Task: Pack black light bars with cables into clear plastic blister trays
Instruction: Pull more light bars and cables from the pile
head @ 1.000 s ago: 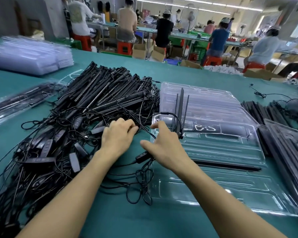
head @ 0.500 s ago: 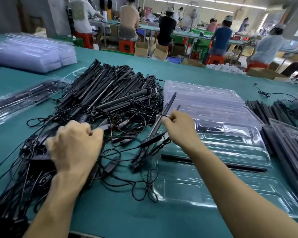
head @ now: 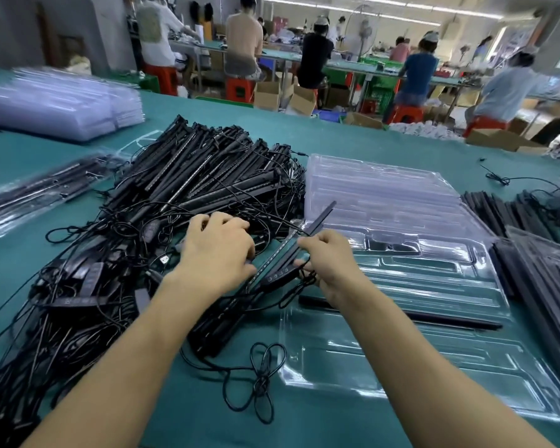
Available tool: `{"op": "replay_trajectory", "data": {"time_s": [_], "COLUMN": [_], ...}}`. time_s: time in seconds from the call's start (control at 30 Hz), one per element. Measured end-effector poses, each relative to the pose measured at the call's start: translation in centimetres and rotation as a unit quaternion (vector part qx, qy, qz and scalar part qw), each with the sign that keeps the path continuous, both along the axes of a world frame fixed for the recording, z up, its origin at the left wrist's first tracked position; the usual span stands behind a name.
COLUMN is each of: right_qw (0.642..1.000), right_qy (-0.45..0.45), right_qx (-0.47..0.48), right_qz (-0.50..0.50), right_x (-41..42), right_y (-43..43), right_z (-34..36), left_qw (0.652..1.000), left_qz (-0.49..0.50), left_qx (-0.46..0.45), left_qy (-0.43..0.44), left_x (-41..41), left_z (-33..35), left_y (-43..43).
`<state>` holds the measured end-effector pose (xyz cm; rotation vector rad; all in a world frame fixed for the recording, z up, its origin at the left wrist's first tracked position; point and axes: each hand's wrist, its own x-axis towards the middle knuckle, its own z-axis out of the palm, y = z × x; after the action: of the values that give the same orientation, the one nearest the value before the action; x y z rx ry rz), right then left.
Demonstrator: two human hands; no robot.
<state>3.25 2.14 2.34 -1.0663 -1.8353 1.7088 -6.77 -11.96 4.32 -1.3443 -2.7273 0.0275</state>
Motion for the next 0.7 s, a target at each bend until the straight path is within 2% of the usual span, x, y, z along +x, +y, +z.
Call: {"op": "replay_trajectory", "data": {"time_s": [0.07,0.13,0.3,0.37,0.5,0.53,0.7], "right_qw": [1.0,0.999,0.995,0.992,0.991,0.991,0.992], "right_qy": [0.015,0.029,0.083,0.114,0.132,0.129,0.115], "right_qx": [-0.007,-0.019,-0.057,-0.055,-0.03,-0.024,0.026], "right_qz": [-0.002,0.003,0.015,0.027,0.025,0.029,0.048], "right_x": [-0.2,-0.4,0.2,0.6,0.4,0.3,-0.5], "right_y": [0.1,-0.1,-0.3,0.0,0.6,0.5,-0.3], "right_z": [0.0,0.0,-0.2,0.0,1.0,1.3,1.7], "left_qw": [0.999,0.997,0.985,0.988,0.996,0.995,0.983], "left_qz": [-0.044,-0.056,0.007,0.0,0.008,0.017,0.065], "left_qx": [-0.009,0.005,-0.011,0.014,0.085,0.099,0.139], "left_qy": [0.02,-0.046,-0.17,-0.154,0.006,0.019,-0.103], "left_x": [0.0,-0.2,-0.4,-0.3,-0.5,-0.5,-1.1], "left_z": [-0.4,-1.0,-2.4,-2.5,-1.1,-0.7,-0.4], "left_y": [1.0,1.7,2.5,2.6,2.5,2.4,1.7]}}
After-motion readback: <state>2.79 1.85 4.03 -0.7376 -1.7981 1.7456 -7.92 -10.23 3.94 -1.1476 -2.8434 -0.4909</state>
